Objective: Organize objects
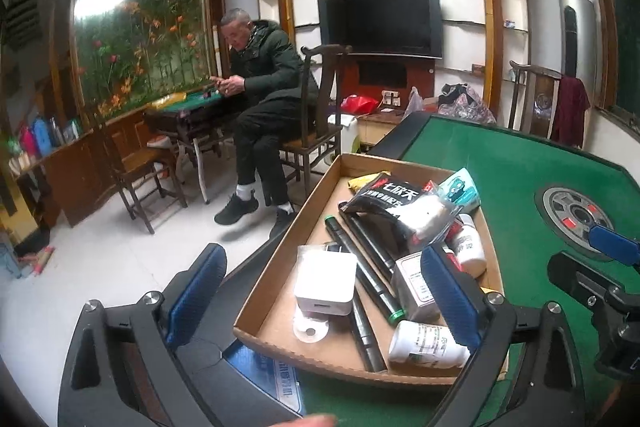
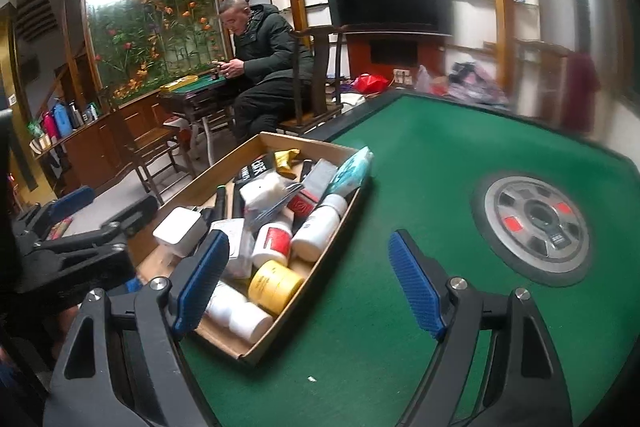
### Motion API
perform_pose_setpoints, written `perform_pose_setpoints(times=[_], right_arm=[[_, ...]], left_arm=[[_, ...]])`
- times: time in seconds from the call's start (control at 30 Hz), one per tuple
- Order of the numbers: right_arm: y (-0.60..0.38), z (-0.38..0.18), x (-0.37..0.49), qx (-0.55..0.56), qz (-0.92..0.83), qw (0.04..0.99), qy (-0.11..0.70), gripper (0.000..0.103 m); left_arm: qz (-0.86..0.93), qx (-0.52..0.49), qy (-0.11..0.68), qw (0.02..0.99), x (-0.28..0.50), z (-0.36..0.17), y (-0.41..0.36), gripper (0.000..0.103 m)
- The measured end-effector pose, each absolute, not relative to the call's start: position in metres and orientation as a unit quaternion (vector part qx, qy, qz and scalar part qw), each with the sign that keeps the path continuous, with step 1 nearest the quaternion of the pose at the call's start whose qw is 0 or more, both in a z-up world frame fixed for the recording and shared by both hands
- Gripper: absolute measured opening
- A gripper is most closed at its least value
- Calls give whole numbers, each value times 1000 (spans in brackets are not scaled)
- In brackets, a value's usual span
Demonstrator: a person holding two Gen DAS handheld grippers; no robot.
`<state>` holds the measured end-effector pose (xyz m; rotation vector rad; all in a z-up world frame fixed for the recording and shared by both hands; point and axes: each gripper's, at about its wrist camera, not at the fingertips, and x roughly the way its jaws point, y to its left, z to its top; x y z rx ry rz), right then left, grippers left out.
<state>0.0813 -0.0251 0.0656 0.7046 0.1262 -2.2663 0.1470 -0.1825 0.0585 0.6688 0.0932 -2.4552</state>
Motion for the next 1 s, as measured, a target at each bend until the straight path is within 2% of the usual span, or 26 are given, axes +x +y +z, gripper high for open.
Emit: perform_pose_setpoints(times=[0.13,1.0], right_arm=[[-23,59,85,277,-884,373,53,82],[-22,49,90,289,-885,362,55,82]], left_arm=[[-923,245,-11,295,144,54,-166,96],[-922,265,17,282,146,43,-174,96]])
